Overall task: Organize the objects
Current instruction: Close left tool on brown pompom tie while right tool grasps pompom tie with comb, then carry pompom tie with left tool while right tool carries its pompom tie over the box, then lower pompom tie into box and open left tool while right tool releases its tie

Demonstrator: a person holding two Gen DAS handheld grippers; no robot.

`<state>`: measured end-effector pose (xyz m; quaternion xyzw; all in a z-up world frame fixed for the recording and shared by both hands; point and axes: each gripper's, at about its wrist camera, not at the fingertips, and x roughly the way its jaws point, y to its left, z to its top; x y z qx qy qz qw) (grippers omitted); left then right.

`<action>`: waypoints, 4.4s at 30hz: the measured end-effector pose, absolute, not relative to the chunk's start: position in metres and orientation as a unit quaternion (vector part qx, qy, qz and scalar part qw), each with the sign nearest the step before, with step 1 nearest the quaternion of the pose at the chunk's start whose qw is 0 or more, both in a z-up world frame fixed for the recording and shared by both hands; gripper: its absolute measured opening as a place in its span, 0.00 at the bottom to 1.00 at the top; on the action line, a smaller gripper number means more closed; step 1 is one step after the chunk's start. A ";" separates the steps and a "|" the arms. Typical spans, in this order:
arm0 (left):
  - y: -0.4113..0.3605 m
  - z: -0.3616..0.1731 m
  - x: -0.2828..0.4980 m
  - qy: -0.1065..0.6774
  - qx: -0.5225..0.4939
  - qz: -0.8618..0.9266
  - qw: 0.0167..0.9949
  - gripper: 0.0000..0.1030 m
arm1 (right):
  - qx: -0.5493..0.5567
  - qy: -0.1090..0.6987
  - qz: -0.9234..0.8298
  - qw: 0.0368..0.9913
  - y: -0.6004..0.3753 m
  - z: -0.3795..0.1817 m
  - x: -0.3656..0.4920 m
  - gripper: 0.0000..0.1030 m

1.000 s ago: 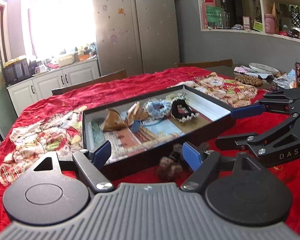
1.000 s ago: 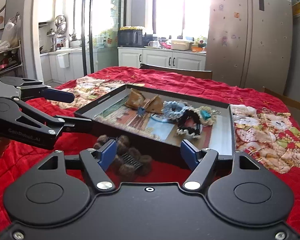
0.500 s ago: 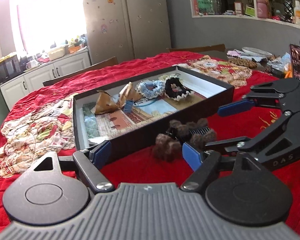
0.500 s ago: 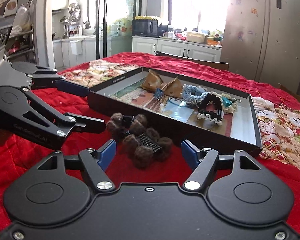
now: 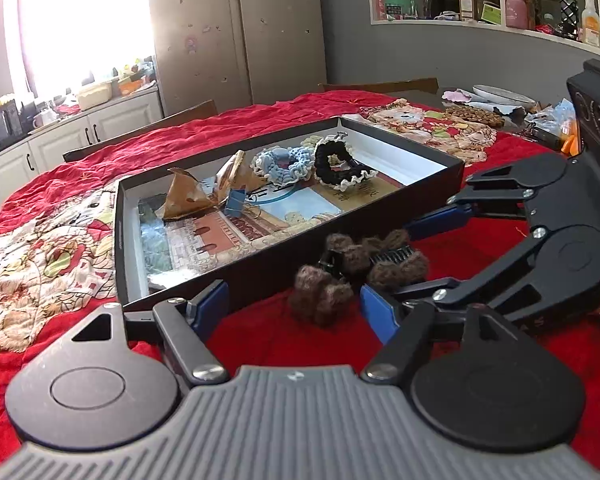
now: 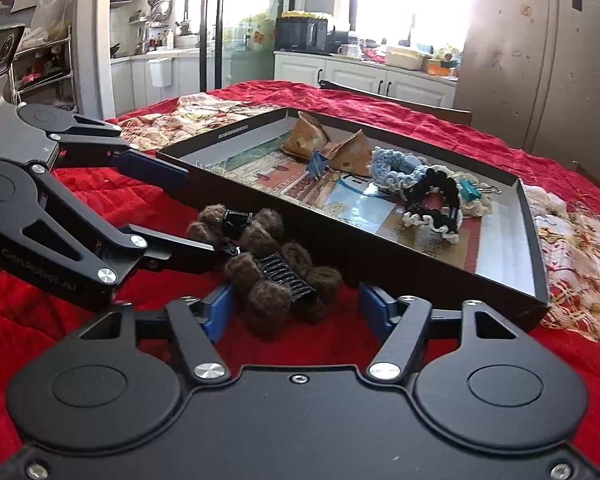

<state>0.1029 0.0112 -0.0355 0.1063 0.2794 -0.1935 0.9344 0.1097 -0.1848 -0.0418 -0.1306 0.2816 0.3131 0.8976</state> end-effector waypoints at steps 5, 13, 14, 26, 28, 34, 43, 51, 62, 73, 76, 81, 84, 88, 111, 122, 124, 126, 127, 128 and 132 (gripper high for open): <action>0.009 -0.038 0.108 0.287 0.101 -0.200 0.931 0.74 | -0.125 0.282 0.316 0.897 -0.186 -0.043 0.111 0.42; 0.000 -0.044 0.114 0.293 0.106 -0.203 0.928 0.67 | -0.135 0.276 0.301 0.903 -0.193 -0.042 0.101 0.40; -0.001 -0.045 0.114 0.295 0.108 -0.203 0.928 0.66 | -0.138 0.275 0.299 0.903 -0.193 -0.042 0.100 0.40; -0.010 -0.050 0.121 0.308 0.106 -0.197 0.925 0.41 | -0.132 0.280 0.294 0.904 -0.201 -0.040 0.095 0.40; -0.011 -0.050 0.121 0.309 0.108 -0.196 0.924 0.39 | -0.133 0.280 0.295 0.904 -0.202 -0.040 0.094 0.40; -0.012 -0.049 0.118 0.308 0.111 -0.195 0.925 0.32 | -0.132 0.279 0.297 0.904 -0.201 -0.040 0.092 0.40; -0.009 -0.042 0.106 0.303 0.112 -0.204 0.924 0.32 | -0.132 0.275 0.299 0.904 -0.202 -0.035 0.086 0.40; 0.001 -0.031 0.097 0.300 0.100 -0.206 0.926 0.32 | -0.128 0.263 0.300 0.908 -0.205 -0.025 0.082 0.40; 0.016 0.004 0.103 0.262 0.083 -0.184 0.944 0.32 | -0.113 0.227 0.297 0.921 -0.200 0.008 0.090 0.40; 0.038 0.009 0.150 0.271 0.056 -0.122 0.953 0.32 | -0.117 0.220 0.272 0.929 -0.179 0.022 0.132 0.40; 0.045 0.005 0.164 0.280 0.041 -0.109 0.953 0.32 | -0.116 0.223 0.263 0.931 -0.174 0.022 0.145 0.40; 0.048 -0.002 0.182 0.287 0.044 -0.088 0.953 0.32 | -0.114 0.228 0.253 0.933 -0.166 0.018 0.163 0.40; 0.051 -0.007 0.194 0.296 0.034 -0.082 0.951 0.32 | -0.110 0.234 0.247 0.934 -0.162 0.015 0.177 0.40; 0.051 -0.015 0.206 0.306 0.029 -0.075 0.949 0.32 | -0.106 0.243 0.243 0.933 -0.156 0.010 0.190 0.40; 0.043 -0.037 0.224 0.331 0.042 -0.067 0.940 0.35 | -0.119 0.288 0.237 0.920 -0.138 -0.027 0.224 0.40; 0.040 -0.039 0.223 0.330 0.050 -0.066 0.940 0.41 | -0.127 0.293 0.235 0.918 -0.135 -0.035 0.227 0.42; 0.040 -0.039 0.223 0.330 0.051 -0.065 0.940 0.50 | -0.126 0.293 0.235 0.918 -0.135 -0.036 0.227 0.43; 0.040 -0.039 0.223 0.329 0.053 -0.065 0.941 0.52 | -0.126 0.293 0.235 0.918 -0.135 -0.036 0.228 0.43; 0.040 -0.038 0.222 0.329 0.054 -0.064 0.941 0.52 | -0.126 0.293 0.235 0.918 -0.135 -0.036 0.228 0.44; 0.040 -0.039 0.222 0.329 0.054 -0.065 0.941 0.52 | -0.125 0.293 0.236 0.918 -0.135 -0.036 0.227 0.45; 0.039 -0.038 0.222 0.327 0.053 -0.066 0.941 0.54 | -0.126 0.293 0.238 0.917 -0.135 -0.035 0.227 0.46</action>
